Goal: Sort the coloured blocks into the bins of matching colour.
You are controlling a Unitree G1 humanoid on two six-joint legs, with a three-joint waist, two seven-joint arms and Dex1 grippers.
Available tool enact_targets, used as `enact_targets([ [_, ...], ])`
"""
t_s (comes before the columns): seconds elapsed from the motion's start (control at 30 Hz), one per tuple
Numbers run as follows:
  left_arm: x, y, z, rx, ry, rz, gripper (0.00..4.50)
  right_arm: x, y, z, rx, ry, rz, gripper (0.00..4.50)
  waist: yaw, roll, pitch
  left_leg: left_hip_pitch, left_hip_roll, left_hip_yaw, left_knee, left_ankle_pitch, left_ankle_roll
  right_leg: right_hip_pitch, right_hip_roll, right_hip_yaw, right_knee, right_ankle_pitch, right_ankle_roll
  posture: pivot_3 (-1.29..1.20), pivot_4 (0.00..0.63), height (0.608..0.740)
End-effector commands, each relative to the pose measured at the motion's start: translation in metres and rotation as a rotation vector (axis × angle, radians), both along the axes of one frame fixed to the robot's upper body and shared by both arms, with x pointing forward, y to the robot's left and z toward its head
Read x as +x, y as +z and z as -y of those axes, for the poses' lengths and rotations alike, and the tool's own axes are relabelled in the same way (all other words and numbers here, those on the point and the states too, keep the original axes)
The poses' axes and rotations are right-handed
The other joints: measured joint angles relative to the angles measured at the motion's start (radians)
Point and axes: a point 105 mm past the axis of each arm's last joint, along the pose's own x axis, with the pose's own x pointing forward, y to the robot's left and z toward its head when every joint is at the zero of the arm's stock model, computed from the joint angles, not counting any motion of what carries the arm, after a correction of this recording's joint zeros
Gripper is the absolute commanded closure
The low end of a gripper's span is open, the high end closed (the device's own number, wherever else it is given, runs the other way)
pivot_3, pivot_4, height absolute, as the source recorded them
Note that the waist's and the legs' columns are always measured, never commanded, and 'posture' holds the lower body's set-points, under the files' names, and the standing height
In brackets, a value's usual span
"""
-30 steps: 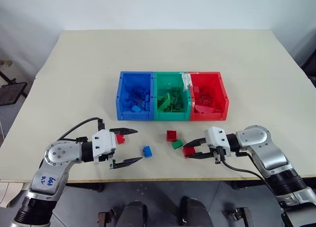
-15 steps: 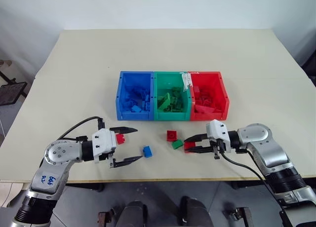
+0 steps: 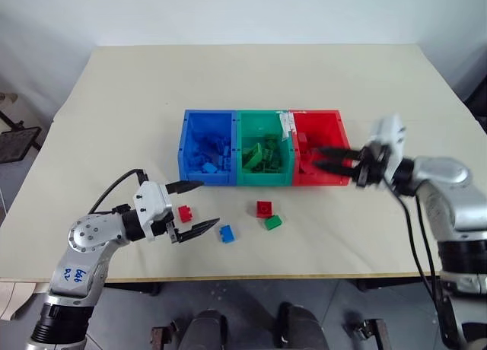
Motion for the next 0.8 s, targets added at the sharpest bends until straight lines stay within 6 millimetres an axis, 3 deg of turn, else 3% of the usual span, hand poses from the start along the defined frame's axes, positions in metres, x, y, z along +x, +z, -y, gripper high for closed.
enact_targets([
  [0.03,-0.003,0.014,0.003,-0.033,-0.007,0.043,0.0,0.018,0.008,0.002,-0.004,-0.074,0.023,3.54,-0.004,0.0,0.0,0.0,0.0,0.0,0.0,0.0,0.0,0.0,0.0,0.0,0.0,0.0,0.0,0.0,0.15,0.74],
  [0.3,-0.004,0.01,0.004,-0.024,-0.013,0.027,0.0,0.048,-0.004,-0.006,0.006,-0.145,-0.029,3.54,-0.014,0.0,0.0,-0.001,0.0,0.0,-0.001,0.0,0.0,-0.001,0.0,-0.001,0.0,0.0,0.0,0.0,0.15,0.74],
  [0.47,-0.002,0.009,-0.001,-0.014,0.017,0.025,0.0,0.047,0.003,-0.003,0.019,-0.145,0.036,1.91,-0.023,0.0,0.0,-0.001,0.0,0.0,-0.001,0.0,0.0,-0.001,0.0,-0.001,0.0,0.0,0.0,0.0,0.15,0.74],
  [0.63,0.003,0.007,-0.003,-0.007,0.01,0.015,0.0,0.025,0.001,0.005,0.011,-0.08,0.068,0.23,-0.019,0.0,0.0,-0.001,0.0,-0.001,-0.002,0.0,0.0,-0.001,0.0,-0.002,0.0,0.0,0.0,0.0,0.15,0.74],
  [0.67,0.003,0.007,-0.002,-0.004,0.0,0.014,0.0,0.018,0.0,0.007,0.005,-0.064,0.074,0.03,-0.018,0.0,0.0,-0.001,0.0,-0.001,-0.002,0.0,0.0,-0.001,0.0,-0.002,0.0,0.0,0.001,0.0,0.15,0.74],
  [0.8,0.004,0.006,0.001,0.023,-0.05,0.004,0.0,-0.013,-0.009,0.013,-0.015,0.018,0.064,0.03,-0.017,0.0,0.0,-0.001,0.0,0.0,-0.002,0.0,0.0,-0.001,0.0,-0.002,-0.001,0.0,0.001,0.0,0.15,0.74],
])
